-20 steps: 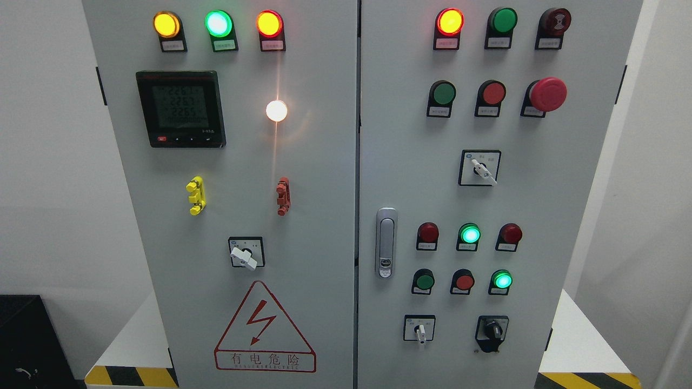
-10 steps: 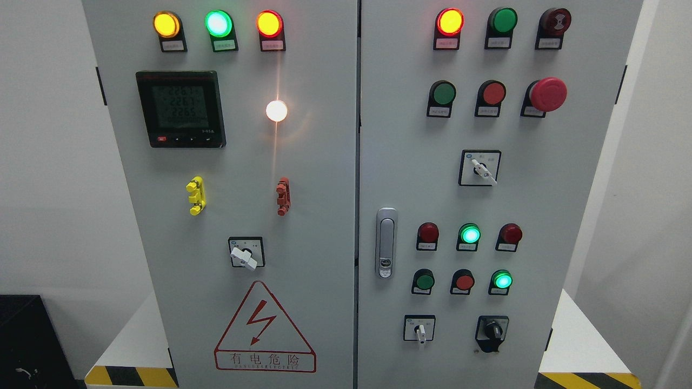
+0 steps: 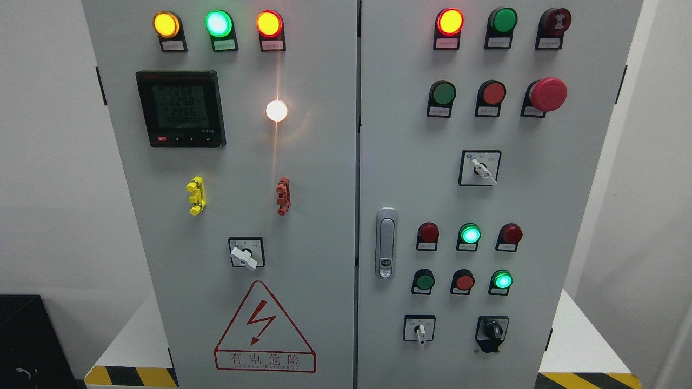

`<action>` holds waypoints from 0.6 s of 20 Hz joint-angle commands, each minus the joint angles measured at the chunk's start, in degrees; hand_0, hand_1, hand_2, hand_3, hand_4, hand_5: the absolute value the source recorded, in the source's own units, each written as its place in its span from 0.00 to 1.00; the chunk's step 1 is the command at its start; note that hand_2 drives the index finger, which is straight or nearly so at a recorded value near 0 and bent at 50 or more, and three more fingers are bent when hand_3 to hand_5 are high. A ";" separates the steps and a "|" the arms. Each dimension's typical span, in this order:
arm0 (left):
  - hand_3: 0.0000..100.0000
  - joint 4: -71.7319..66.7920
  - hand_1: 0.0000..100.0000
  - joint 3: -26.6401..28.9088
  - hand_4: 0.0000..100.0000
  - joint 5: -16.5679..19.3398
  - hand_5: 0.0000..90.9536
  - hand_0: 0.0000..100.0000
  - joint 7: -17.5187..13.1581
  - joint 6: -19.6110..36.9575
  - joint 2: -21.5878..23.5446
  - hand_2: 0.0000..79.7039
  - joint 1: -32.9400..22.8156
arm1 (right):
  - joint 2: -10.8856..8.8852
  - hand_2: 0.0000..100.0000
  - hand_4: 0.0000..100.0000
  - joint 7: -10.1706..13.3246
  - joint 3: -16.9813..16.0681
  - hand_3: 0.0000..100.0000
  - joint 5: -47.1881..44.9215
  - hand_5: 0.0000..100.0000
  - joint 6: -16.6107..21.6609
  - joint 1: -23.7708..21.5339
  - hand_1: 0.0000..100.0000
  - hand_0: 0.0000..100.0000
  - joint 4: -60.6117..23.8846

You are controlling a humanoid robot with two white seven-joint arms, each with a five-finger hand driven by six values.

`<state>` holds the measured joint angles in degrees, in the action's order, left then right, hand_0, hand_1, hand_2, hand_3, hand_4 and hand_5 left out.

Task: Flip black knob to close circuit

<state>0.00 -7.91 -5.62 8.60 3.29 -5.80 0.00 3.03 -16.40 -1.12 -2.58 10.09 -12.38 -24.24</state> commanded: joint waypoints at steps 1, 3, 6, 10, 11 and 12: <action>0.00 1.67 0.56 0.00 0.00 0.00 0.00 0.12 0.01 -0.03 0.00 0.00 -1.32 | -0.84 0.10 0.20 0.49 -2.57 0.24 3.19 0.01 -0.33 -1.94 0.02 0.00 -19.16; 0.00 1.67 0.56 0.00 0.00 0.00 0.00 0.12 0.01 -0.03 0.00 0.00 -1.32 | -0.92 0.14 0.26 1.28 -2.66 0.30 4.16 0.05 -0.59 -2.56 0.00 0.00 -24.07; 0.00 1.67 0.56 0.00 0.00 0.00 0.00 0.12 0.01 -0.03 0.00 0.00 -1.32 | -1.19 0.21 0.36 3.39 -2.66 0.39 6.44 0.13 -0.59 -3.52 0.00 0.00 -29.80; 0.00 1.67 0.56 0.00 0.00 0.00 0.00 0.12 0.01 -0.03 0.00 0.00 -1.32 | -1.10 0.31 0.44 6.29 -2.66 0.50 12.94 0.30 -0.42 -4.93 0.00 0.00 -38.06; 0.00 1.67 0.56 0.00 0.00 0.00 0.00 0.12 0.01 -0.03 0.00 0.00 -1.32 | -1.10 0.32 0.46 6.81 -2.66 0.53 14.43 0.34 -0.42 -5.11 0.00 0.00 -39.73; 0.00 1.67 0.56 0.00 0.00 0.00 0.00 0.12 0.01 -0.03 0.00 0.00 -1.32 | -1.01 0.33 0.48 7.60 -2.66 0.54 15.92 0.35 -0.42 -5.11 0.00 0.00 -41.23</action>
<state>0.00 -7.91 -5.62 8.60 3.29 -5.80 0.00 1.46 -10.52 -2.88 6.57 9.51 -16.11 -45.43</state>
